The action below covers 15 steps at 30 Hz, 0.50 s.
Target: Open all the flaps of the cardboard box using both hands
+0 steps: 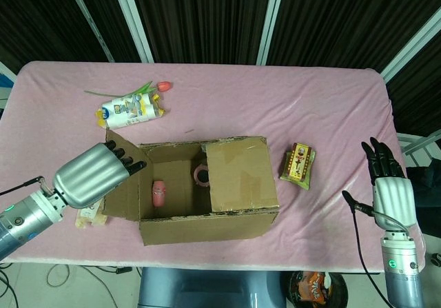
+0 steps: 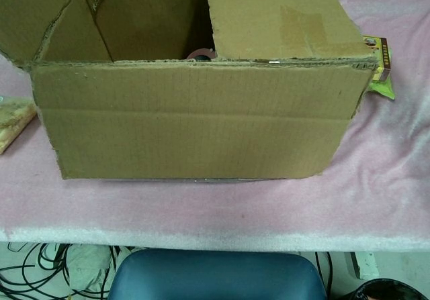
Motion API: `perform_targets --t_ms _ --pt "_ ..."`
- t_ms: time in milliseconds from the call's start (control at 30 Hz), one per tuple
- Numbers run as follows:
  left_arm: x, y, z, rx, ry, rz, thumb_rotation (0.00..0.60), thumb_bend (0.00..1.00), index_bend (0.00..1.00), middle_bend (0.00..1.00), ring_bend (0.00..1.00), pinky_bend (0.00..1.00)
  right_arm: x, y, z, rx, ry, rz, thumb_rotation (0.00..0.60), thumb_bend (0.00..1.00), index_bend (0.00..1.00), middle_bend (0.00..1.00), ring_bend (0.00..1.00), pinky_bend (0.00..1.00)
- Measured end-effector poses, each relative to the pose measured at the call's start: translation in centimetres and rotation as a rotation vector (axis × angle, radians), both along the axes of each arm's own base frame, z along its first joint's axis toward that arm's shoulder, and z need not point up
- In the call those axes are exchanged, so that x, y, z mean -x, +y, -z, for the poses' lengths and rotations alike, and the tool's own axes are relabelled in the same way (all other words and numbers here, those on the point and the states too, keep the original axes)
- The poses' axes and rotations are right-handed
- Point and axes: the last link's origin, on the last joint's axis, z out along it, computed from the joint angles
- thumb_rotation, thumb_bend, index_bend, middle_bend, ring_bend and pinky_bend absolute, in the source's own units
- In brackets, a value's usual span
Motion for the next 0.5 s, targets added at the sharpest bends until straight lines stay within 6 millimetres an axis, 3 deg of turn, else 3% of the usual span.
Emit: perform_targets --t_ms 500 --pt "6.1 -2.3 -2.1 -0.003 0.012 -0.156 0.6 0.79 0.18 0.39 0.44 0.5 -0.1 0.1 0.1 -0.008 -0.008 0.003 0.6 0.23 0.0 0.0 0.0 0.21"
